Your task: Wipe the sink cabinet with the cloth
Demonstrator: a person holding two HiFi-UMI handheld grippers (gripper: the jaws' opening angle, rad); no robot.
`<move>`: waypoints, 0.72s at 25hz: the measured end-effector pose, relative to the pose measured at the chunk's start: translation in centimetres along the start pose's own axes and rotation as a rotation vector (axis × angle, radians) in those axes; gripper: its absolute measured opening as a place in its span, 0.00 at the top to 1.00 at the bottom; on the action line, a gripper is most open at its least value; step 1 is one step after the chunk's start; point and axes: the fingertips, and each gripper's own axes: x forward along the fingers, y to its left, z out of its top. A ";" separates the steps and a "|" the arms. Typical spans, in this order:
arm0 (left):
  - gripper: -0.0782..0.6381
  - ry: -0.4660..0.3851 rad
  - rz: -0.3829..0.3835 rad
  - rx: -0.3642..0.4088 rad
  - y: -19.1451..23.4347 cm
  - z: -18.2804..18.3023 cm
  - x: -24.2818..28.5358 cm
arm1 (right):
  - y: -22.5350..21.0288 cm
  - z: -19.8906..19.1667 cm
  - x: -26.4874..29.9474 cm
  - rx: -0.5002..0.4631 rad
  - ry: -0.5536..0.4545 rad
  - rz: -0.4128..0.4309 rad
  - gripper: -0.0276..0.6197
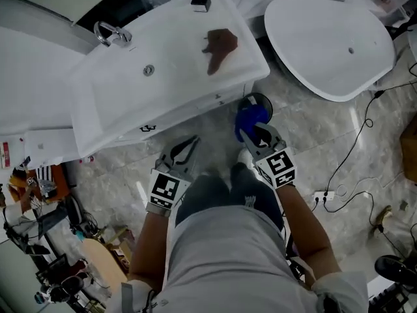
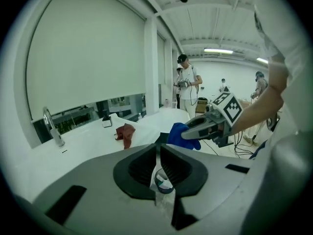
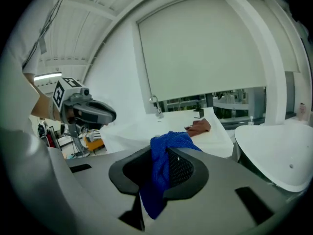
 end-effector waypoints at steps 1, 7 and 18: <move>0.87 0.017 -0.006 0.004 0.1 -0.4 0.7 | -0.8 -0.9 0.5 0.016 0.011 -0.010 0.85; 0.87 0.149 -0.020 0.147 2.1 -4.1 5.4 | -4.9 -6.6 4.2 0.097 0.089 -0.058 0.85; 0.71 0.357 -0.143 0.455 7.1 -9.9 13.7 | -7.8 -13.7 13.5 0.196 0.125 -0.140 0.84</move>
